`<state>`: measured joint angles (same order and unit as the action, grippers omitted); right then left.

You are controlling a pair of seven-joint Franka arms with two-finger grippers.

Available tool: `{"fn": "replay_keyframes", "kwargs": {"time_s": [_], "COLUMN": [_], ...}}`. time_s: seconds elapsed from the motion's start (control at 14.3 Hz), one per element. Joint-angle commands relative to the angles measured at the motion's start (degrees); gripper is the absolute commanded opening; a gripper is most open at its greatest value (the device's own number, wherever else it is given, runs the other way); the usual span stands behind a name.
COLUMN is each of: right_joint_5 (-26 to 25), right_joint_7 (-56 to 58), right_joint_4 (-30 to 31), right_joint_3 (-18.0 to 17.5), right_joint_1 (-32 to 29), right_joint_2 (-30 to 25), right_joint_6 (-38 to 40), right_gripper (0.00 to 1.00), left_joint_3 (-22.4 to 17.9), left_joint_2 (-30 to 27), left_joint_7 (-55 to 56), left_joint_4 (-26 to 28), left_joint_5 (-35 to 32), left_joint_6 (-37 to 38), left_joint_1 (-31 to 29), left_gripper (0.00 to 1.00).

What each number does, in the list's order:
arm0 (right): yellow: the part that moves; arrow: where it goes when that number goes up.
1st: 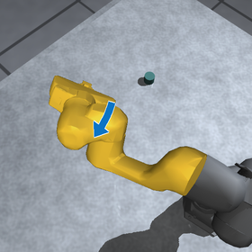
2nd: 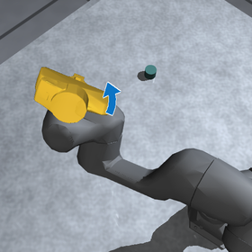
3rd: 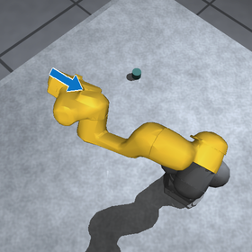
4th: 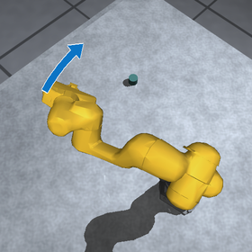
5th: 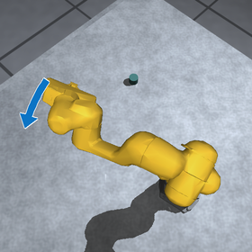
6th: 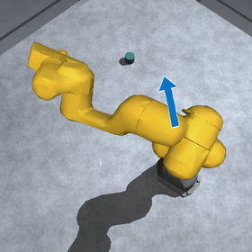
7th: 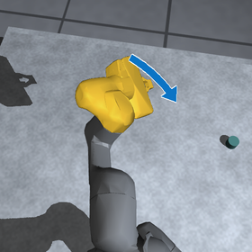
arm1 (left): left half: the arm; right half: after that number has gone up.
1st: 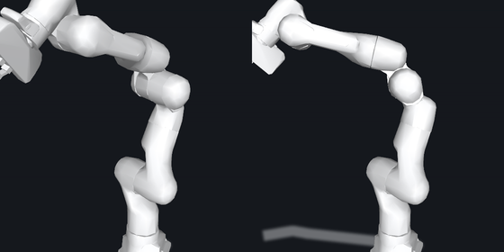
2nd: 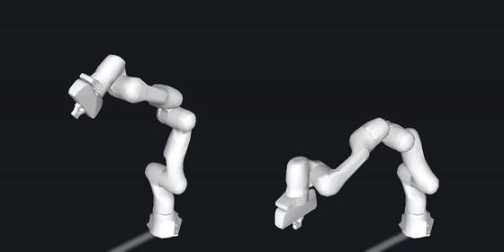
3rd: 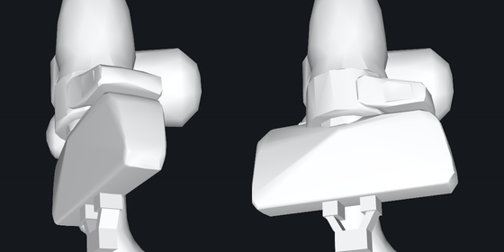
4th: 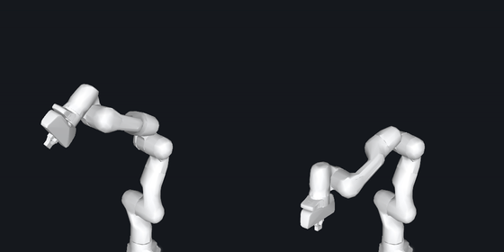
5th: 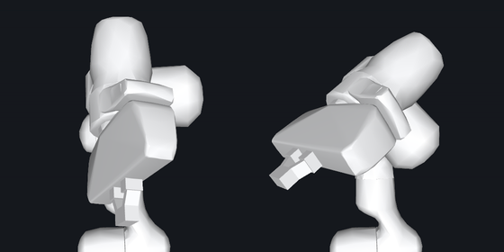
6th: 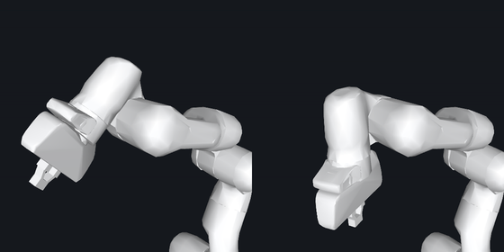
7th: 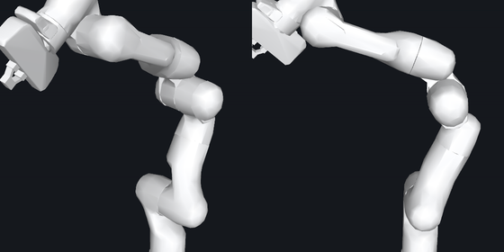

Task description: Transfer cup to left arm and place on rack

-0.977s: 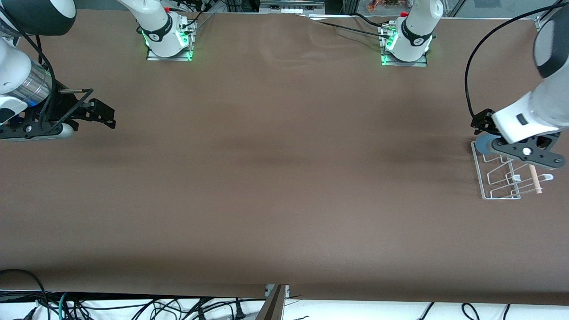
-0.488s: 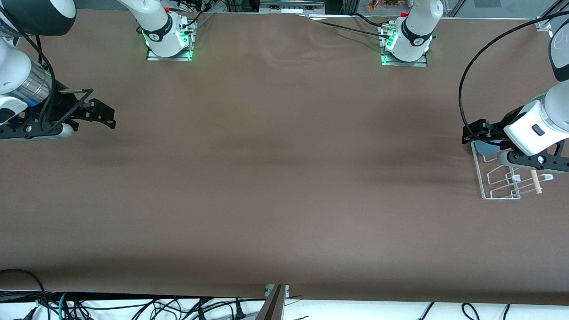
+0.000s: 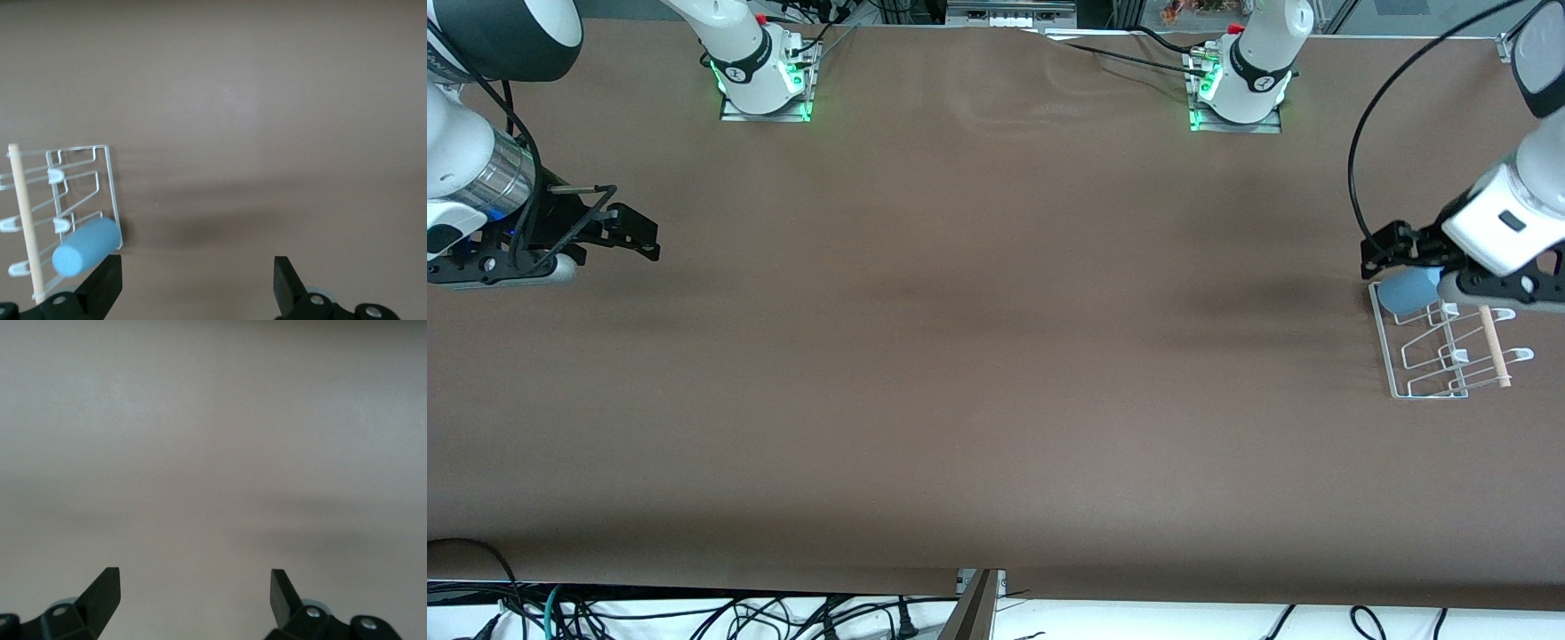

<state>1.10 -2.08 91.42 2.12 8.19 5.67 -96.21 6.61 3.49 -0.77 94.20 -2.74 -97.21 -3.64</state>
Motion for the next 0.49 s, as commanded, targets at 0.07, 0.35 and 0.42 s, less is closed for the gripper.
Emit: {"fn": "replay_keyframes", "kwargs": {"time_s": [0.07,0.35,0.42], "right_joint_5": [-1.0,-1.0,-1.0], "right_joint_7": [0.1,0.3,0.3], "right_joint_4": [-1.2,-1.2,-1.2], "right_joint_3": [0.3,0.3,0.3], "right_joint_1": [0.3,0.4,0.3], "right_joint_2": [0.4,0.4,0.4], "right_joint_6": [0.5,0.4,0.4], "right_gripper": [0.99,0.99,0.99], "left_joint_3": [-6.8,-7.0,-7.0], "left_joint_2": [-4.7,-4.4,-4.4], "left_joint_7": [0.6,0.0,0.1], "left_joint_4": [7.4,7.1,7.1], "left_joint_5": [1.7,1.2,1.2], "left_joint_6": [-3.7,-3.7,-3.7], "left_joint_1": [5.5,6.1,6.8], "left_gripper": [1.0,1.0,1.0]}}
